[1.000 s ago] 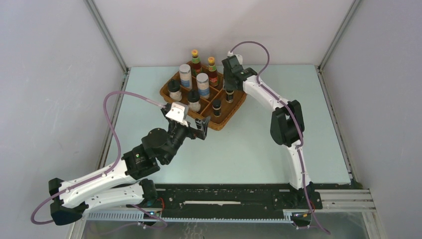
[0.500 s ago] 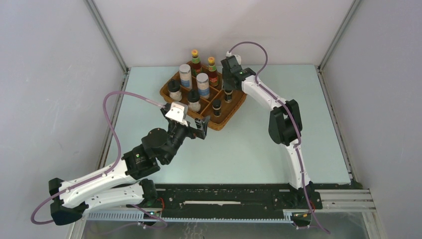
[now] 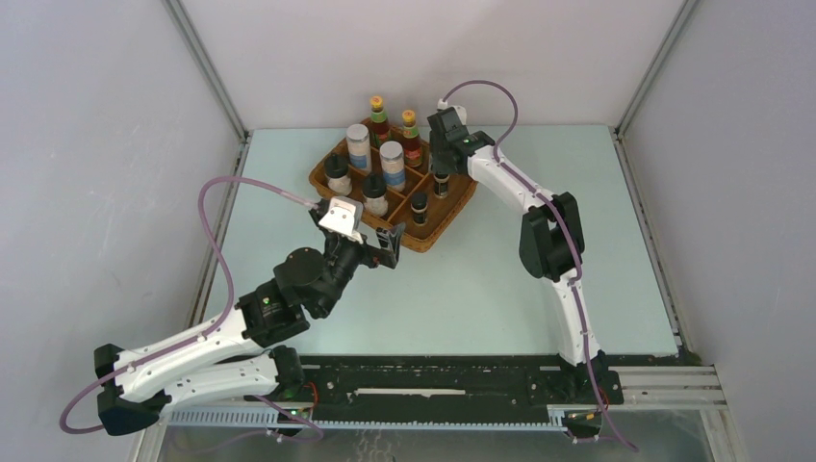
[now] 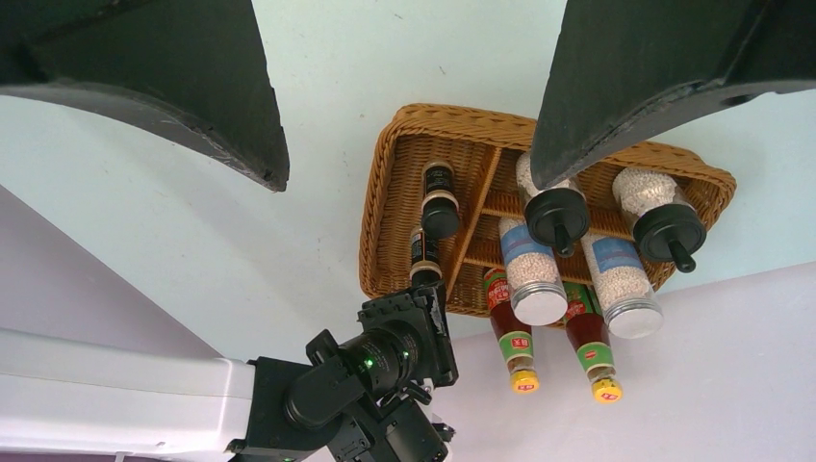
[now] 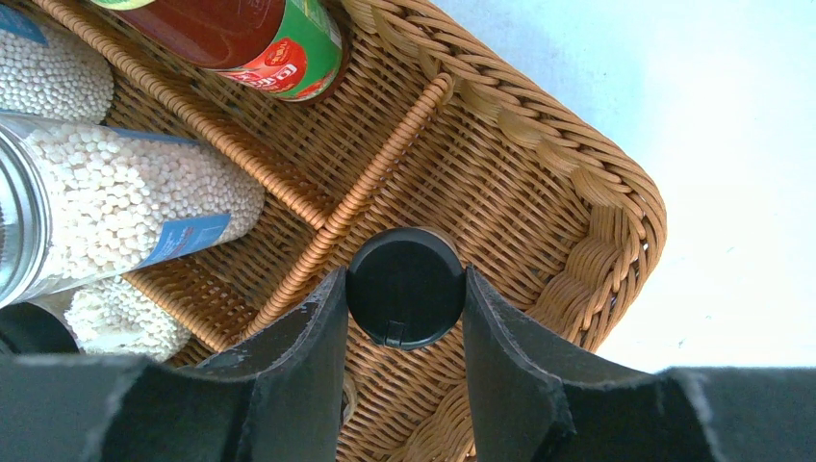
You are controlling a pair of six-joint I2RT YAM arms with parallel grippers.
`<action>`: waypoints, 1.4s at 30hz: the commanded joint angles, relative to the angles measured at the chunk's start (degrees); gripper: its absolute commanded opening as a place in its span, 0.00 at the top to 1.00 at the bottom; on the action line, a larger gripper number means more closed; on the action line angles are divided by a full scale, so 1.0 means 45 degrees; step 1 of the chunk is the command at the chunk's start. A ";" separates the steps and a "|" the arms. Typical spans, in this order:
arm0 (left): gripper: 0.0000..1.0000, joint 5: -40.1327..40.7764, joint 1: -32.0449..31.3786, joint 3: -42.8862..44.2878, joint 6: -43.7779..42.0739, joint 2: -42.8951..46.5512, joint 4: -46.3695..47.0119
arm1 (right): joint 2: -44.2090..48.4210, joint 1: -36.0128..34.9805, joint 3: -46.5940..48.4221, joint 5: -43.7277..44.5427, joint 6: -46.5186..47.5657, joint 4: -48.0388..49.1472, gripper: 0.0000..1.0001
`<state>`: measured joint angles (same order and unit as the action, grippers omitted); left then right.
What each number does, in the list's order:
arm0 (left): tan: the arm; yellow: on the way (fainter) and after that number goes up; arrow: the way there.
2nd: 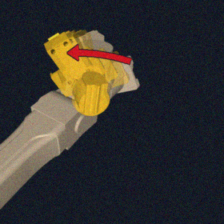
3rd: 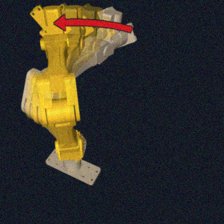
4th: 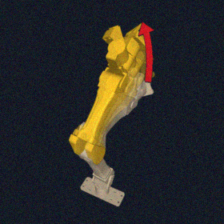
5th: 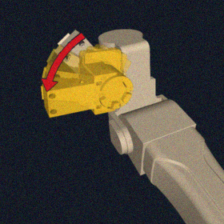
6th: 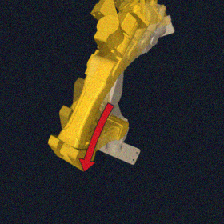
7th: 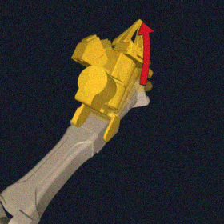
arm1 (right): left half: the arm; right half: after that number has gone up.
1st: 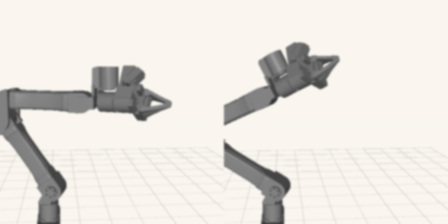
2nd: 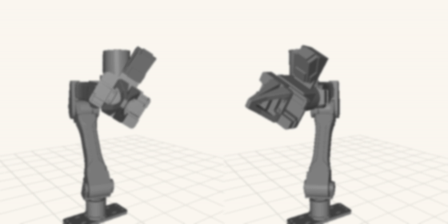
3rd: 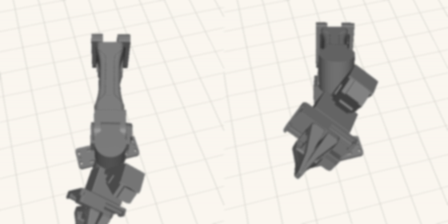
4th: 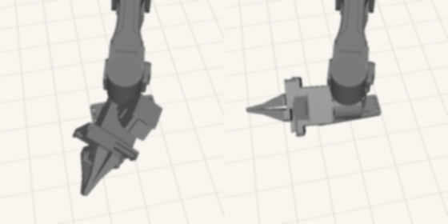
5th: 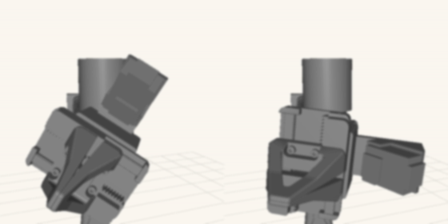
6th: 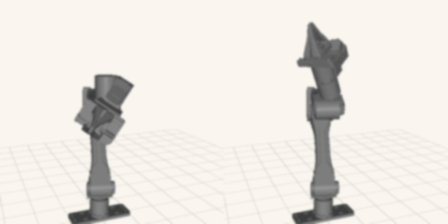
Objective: Organize the condiment bottles
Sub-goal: Place the bottle in the storage box.
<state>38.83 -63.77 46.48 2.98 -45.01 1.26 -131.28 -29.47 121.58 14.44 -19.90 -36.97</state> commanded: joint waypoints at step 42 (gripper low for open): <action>0.00 0.0160 0.0030 -0.0428 0.0060 0.0133 0.0463 | 0.0275 -0.0019 -0.0383 0.0024 0.0023 0.0413 0.47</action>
<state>38.85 -63.77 45.74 3.03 -44.95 1.41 -131.28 -29.50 120.68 14.70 -19.90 -34.96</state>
